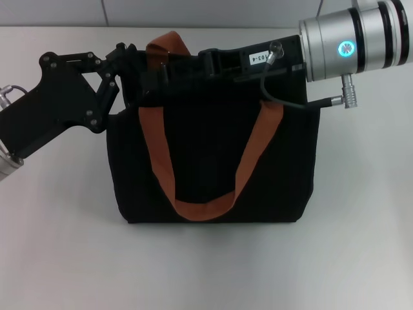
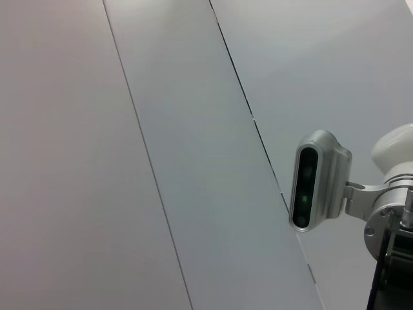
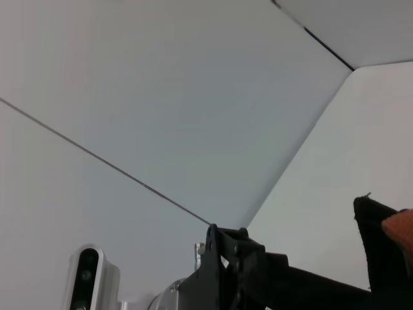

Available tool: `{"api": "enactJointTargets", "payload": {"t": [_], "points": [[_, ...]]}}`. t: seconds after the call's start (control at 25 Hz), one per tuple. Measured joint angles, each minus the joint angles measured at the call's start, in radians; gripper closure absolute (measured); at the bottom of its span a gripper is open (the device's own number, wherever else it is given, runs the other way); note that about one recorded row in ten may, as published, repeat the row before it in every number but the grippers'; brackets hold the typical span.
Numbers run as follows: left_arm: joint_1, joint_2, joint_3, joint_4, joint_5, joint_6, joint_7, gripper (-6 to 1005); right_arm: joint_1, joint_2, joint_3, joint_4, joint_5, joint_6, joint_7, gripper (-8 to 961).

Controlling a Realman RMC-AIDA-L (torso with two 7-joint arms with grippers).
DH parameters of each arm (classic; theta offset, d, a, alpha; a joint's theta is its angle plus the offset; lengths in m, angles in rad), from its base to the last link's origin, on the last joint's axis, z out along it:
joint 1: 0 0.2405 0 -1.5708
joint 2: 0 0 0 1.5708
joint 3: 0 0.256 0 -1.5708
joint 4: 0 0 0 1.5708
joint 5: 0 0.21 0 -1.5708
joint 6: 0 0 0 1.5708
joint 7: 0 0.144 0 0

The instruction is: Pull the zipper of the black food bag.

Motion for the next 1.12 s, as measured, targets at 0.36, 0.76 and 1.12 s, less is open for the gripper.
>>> {"api": "enactJointTargets", "payload": {"t": [0.36,0.76,1.12], "points": [[-0.002,0.0,-0.001,-0.015,0.0,-0.009,0.031,982,-0.024,0.0,0.007,-0.034,0.005,-0.013,0.008,197],[-0.009,0.0,0.0,-0.027,0.0,0.005,0.048,981,-0.007,0.002,-0.003,-0.028,0.001,-0.005,0.043,196],[-0.009,0.0,0.0,-0.027,0.0,0.013,0.048,981,-0.009,0.003,-0.004,-0.024,0.002,0.004,0.077,195]]}}
